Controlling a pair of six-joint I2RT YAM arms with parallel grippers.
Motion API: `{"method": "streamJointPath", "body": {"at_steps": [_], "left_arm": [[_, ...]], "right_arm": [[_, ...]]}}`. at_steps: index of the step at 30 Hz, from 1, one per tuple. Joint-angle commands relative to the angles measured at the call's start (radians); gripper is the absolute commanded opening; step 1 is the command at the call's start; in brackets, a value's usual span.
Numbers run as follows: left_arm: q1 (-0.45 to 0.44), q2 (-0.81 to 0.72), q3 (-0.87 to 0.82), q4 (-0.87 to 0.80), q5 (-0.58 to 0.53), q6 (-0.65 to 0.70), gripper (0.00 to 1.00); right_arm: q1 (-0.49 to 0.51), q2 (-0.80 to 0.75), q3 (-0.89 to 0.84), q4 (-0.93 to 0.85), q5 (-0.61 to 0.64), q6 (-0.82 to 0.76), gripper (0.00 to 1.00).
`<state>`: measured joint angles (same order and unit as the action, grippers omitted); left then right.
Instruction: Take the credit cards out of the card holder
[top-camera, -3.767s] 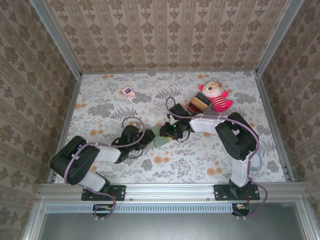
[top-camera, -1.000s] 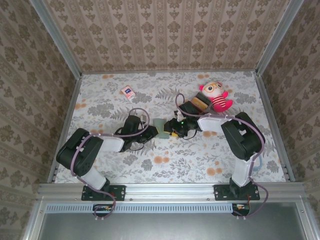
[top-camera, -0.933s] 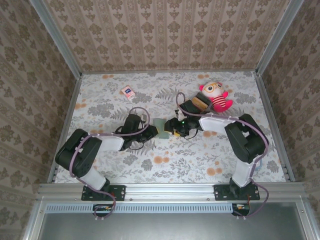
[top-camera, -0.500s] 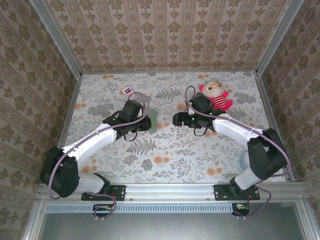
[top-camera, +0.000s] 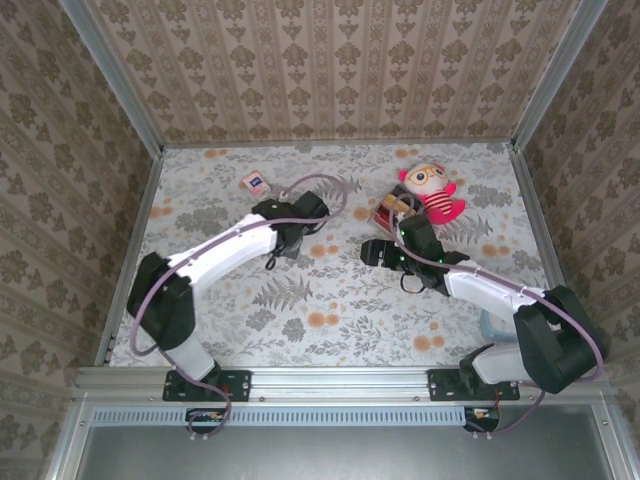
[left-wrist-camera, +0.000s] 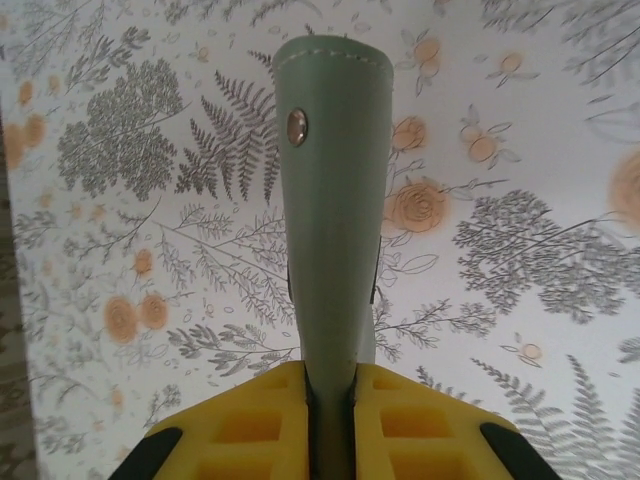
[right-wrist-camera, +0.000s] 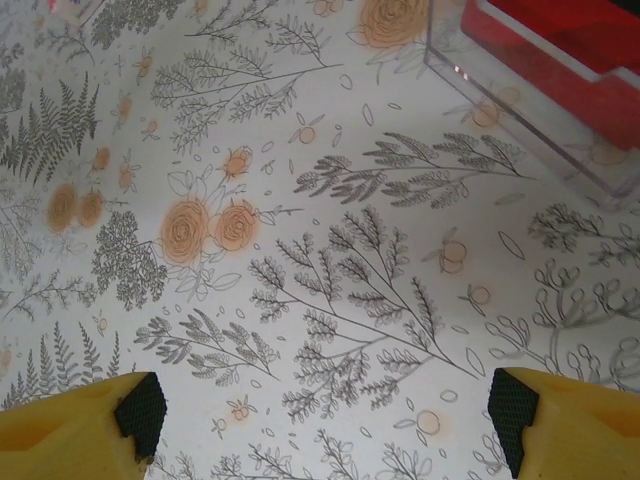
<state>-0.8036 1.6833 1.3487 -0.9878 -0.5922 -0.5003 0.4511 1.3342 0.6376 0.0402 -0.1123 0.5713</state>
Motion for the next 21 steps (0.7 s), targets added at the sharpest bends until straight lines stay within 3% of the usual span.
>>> {"method": "streamJointPath", "body": {"at_steps": [1, 5, 9, 13, 21], "left_arm": [[-0.023, 0.068, 0.051, -0.083, -0.093, -0.047, 0.17], [-0.029, 0.134, 0.072, -0.035, 0.050, -0.080, 0.33], [-0.039, 0.118, 0.021, 0.134, 0.265, -0.071, 0.59], [-0.008, 0.068, -0.026, 0.226, 0.367, -0.075, 0.73], [0.119, -0.011, -0.157, 0.340, 0.491, -0.119, 0.78]], "right_arm": [[-0.008, -0.057, -0.054, 0.090, 0.065, 0.040, 0.88], [-0.015, -0.060, -0.061, 0.069, 0.089, 0.050, 0.88], [-0.030, -0.049, -0.070, 0.074, 0.094, 0.085, 0.88], [-0.036, -0.039, -0.068, 0.068, 0.094, 0.091, 0.88], [-0.041, 0.042, -0.025, 0.047, 0.046, 0.094, 0.88]]}}
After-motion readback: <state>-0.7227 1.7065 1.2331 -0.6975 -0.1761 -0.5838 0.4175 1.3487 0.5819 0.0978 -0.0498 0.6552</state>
